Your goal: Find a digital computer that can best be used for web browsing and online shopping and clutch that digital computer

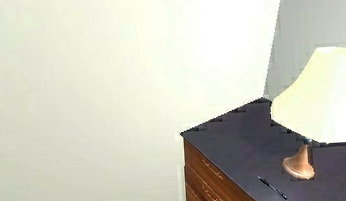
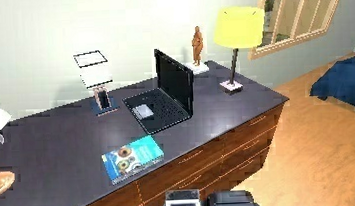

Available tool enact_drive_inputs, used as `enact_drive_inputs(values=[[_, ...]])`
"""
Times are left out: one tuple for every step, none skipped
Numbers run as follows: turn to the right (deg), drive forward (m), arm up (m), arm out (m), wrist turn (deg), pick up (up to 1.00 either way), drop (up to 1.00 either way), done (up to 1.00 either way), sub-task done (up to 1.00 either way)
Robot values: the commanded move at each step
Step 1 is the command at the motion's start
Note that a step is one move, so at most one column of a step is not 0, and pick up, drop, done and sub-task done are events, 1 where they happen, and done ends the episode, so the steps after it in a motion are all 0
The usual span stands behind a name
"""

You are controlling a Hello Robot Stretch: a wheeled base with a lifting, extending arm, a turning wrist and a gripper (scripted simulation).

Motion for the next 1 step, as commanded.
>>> enact_drive_inputs(values=[[0.0, 0.00, 0.00, 0.50, 0.0, 0.00, 0.00, 0.00, 0.00]])
